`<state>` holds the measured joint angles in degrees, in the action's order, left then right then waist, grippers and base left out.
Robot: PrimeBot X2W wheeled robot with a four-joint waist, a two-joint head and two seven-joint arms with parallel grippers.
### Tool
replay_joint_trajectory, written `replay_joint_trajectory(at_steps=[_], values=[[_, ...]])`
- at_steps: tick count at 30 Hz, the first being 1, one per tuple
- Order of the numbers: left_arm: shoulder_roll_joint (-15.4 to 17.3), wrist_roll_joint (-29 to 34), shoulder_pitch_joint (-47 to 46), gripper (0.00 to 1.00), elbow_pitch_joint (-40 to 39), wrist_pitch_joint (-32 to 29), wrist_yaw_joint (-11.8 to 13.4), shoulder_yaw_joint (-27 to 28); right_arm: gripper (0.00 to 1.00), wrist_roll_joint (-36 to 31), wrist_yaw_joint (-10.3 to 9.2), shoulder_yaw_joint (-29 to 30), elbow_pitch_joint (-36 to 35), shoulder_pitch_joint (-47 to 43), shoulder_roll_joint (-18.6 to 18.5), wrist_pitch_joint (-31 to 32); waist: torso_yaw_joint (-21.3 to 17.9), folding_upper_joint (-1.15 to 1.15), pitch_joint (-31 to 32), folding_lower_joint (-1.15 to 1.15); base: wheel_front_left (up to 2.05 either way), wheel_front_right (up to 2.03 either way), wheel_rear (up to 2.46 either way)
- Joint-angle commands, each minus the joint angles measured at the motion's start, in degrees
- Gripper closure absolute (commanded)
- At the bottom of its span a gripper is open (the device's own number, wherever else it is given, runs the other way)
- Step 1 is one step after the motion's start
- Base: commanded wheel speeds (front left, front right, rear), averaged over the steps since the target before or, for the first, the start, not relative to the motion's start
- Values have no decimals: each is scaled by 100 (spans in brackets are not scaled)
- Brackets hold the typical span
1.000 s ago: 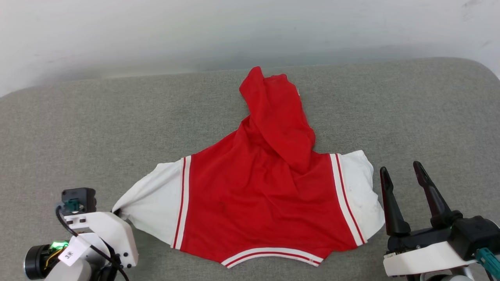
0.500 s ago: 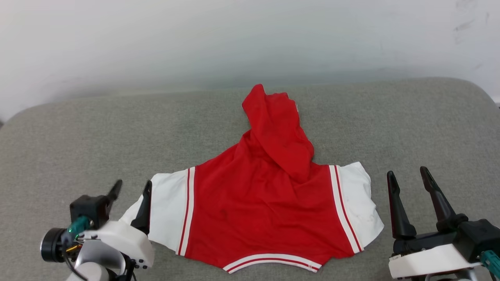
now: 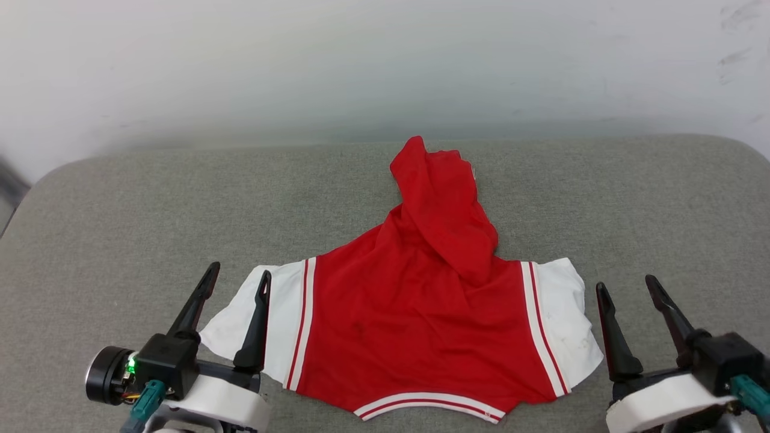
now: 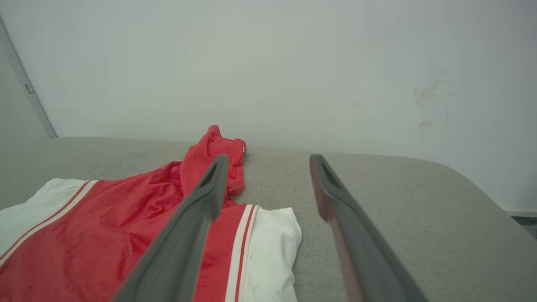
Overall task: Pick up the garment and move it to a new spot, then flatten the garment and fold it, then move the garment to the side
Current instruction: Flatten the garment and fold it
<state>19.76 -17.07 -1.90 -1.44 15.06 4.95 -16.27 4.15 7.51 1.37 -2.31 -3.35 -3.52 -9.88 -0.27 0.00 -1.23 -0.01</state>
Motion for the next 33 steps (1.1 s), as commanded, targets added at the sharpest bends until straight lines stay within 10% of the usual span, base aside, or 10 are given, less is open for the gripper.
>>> replay_joint_trajectory(at_steps=[1, 16, 33], values=[[-66, 88, 9, 0, -50, 13, -69, 74, 0, 33, -3, 6, -42, 97, -163, 433, 31, 0, -48, 1, 0, 0, 0], [-629, 668, -236, 0, -313, 15, -589, 579, 0, 1447, -3, -254, -598, 710, -1289, 5990, 314, 0, -617, 1, 0, 0, 0], [-957, 957, -502, 0, -234, 15, -1039, 902, 0, 1224, -2, -307, 897, 1206, -1048, 6137, 874, 0, -1131, 1, 0, 0, 0]])
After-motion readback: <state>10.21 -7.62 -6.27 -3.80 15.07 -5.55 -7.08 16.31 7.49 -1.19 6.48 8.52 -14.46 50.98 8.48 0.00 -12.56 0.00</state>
